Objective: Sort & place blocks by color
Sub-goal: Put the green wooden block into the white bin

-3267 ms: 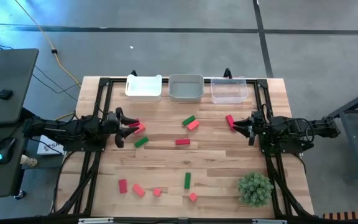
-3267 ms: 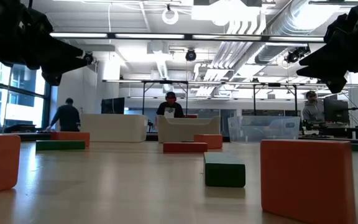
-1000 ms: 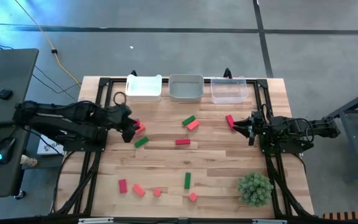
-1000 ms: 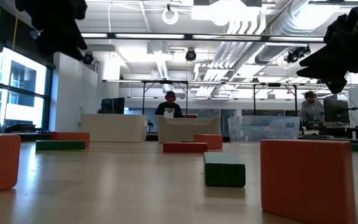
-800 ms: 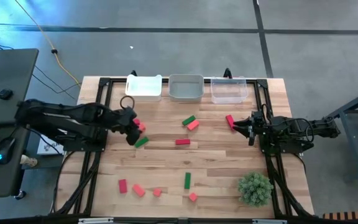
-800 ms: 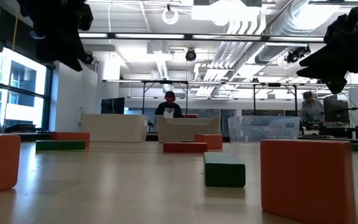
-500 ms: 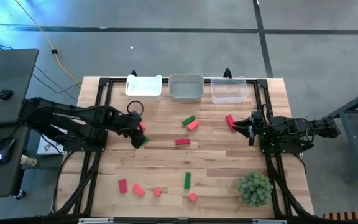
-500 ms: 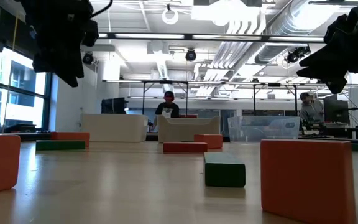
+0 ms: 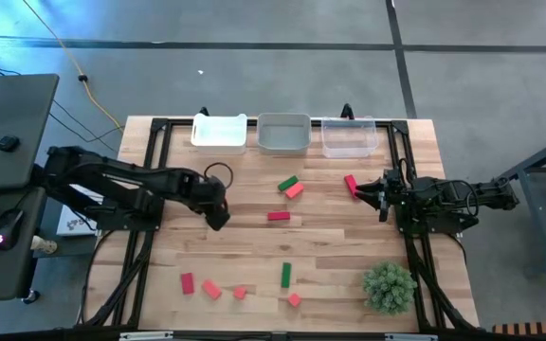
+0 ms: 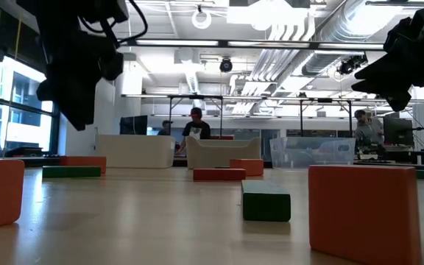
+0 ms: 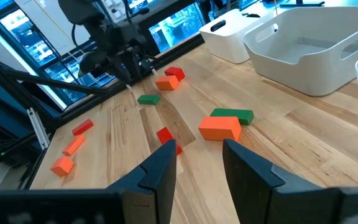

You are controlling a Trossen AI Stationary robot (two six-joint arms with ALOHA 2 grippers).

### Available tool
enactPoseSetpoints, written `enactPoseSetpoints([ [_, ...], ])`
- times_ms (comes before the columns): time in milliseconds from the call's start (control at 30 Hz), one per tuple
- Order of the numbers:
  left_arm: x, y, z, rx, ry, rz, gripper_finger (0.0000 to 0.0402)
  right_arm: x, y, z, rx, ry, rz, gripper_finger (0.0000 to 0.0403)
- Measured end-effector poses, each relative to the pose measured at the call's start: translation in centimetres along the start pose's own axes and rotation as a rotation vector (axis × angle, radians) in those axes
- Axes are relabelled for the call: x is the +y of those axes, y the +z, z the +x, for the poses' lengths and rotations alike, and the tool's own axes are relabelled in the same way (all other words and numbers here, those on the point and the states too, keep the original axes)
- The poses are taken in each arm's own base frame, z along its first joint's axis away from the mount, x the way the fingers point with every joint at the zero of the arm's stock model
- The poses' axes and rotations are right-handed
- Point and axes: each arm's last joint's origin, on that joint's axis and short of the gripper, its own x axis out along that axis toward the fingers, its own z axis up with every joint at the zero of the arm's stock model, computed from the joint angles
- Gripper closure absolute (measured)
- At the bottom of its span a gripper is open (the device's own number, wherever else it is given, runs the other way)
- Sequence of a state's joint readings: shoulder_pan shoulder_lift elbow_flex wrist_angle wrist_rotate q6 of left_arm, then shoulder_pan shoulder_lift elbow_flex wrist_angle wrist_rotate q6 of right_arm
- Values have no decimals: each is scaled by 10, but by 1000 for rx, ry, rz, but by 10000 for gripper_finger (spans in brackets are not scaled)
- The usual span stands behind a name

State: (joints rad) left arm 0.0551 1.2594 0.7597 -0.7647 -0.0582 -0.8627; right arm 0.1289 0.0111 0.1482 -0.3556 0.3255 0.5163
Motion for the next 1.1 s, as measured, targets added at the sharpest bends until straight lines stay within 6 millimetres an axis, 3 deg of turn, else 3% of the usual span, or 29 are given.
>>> enactPoseSetpoints([
  [367,-3,1,24,71,83,16,245,0,0,0,2,-1,-1,281],
  [1100,-4,-1,54,156,182,61,245,0,-1,0,6,-4,-2,281],
])
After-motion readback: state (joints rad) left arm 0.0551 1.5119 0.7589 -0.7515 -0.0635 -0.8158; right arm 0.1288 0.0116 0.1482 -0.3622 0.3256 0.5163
